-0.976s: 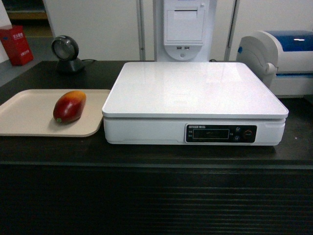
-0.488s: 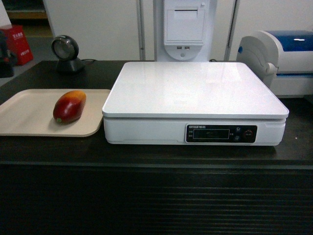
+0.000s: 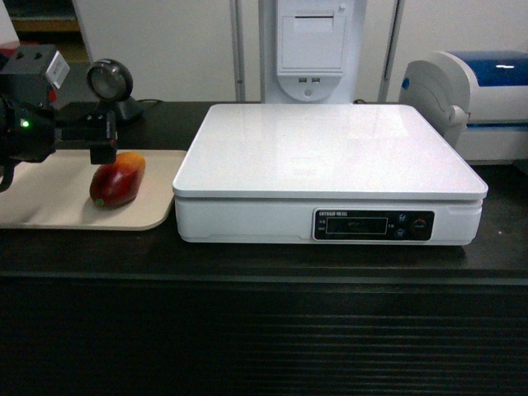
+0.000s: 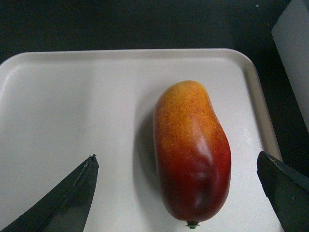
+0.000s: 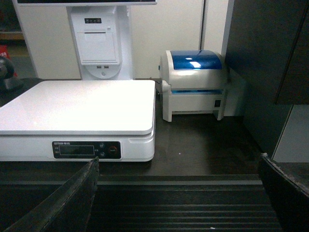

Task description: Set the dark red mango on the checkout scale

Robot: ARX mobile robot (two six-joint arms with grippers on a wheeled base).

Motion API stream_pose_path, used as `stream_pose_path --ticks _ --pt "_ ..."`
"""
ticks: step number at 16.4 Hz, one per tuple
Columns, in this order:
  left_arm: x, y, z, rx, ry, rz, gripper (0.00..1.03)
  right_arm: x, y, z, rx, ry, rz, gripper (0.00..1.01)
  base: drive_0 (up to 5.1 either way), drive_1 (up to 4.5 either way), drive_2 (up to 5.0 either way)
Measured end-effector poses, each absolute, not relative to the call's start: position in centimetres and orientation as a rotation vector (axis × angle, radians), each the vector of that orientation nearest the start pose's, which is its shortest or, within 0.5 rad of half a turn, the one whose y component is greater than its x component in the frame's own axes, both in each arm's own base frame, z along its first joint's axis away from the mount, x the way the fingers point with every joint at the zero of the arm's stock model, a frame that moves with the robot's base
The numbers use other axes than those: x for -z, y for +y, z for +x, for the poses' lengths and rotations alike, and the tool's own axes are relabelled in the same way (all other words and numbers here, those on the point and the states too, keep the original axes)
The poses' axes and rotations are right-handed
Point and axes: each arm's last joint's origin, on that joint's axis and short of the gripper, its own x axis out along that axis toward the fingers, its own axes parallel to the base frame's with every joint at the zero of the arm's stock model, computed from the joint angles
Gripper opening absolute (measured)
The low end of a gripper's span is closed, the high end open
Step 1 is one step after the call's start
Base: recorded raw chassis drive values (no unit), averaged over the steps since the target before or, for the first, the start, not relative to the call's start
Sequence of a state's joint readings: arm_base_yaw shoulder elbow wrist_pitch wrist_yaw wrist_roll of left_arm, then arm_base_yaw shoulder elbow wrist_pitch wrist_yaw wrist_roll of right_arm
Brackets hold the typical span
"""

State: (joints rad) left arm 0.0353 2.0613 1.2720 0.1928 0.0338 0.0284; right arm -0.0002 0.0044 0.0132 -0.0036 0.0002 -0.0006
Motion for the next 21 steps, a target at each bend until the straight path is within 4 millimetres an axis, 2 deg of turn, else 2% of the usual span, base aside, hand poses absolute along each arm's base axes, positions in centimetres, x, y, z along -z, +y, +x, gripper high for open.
stream_pose_path --ticks 5,9,13,21 --pt "-13.3 1.2 45.8 0.033 0.655 0.003 0.98 -16.7 0.0 9.7 0.000 -0.005 -0.001 0.98 0.0 0.00 0.0" --pt "-13.0 1.3 47.3 0.038 0.670 -0.002 0.98 -16.7 0.0 9.7 0.000 -0.005 -0.001 0.98 0.0 0.00 0.0" --pt "-11.7 1.2 48.7 0.061 0.748 -0.006 0.98 -16.7 0.0 9.7 0.000 -0.005 -0.001 0.98 0.0 0.00 0.0" --pt "-9.8 -0.2 49.6 0.111 0.844 0.098 0.98 -16.7 0.0 9.7 0.000 -0.005 -0.001 0.98 0.0 0.00 0.0"
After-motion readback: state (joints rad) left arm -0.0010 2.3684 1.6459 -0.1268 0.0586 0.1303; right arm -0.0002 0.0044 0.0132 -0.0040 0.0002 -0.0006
